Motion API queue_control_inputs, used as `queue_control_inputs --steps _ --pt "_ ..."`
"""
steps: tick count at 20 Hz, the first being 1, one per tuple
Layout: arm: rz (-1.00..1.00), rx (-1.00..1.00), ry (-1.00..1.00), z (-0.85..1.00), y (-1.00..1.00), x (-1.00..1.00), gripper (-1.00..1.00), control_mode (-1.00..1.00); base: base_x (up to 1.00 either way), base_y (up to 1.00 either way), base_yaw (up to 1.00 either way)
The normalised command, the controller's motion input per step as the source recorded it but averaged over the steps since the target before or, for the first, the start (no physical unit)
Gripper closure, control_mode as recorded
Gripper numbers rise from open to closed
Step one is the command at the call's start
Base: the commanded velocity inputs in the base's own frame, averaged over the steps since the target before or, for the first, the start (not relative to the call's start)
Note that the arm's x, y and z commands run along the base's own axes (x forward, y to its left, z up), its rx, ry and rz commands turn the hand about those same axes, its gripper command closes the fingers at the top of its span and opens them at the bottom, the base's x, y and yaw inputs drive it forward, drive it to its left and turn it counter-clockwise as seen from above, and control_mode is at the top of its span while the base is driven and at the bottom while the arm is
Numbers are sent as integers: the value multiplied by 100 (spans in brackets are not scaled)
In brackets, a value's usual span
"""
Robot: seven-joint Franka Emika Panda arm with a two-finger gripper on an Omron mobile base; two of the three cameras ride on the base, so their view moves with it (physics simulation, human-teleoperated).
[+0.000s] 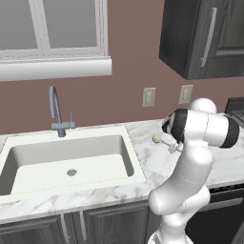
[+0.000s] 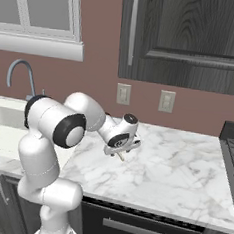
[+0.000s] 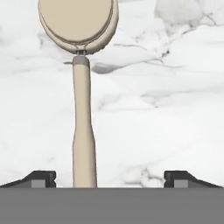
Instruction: Grab the spray bottle from the cabinet, then place it next to the cutting board for sanitizing. Then grab the dish brush from the countertop next to the sink and place it next to the cutting board.
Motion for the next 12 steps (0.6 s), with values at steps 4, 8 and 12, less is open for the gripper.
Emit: queue_control_inputs --steps 4,8,12 --pt "4 0 0 -17 0 0 100 -100 0 0 0" --pt "3 0 -4 -12 0 0 100 -100 0 0 0" --pt "2 0 -9 -12 0 0 100 -100 0 0 0"
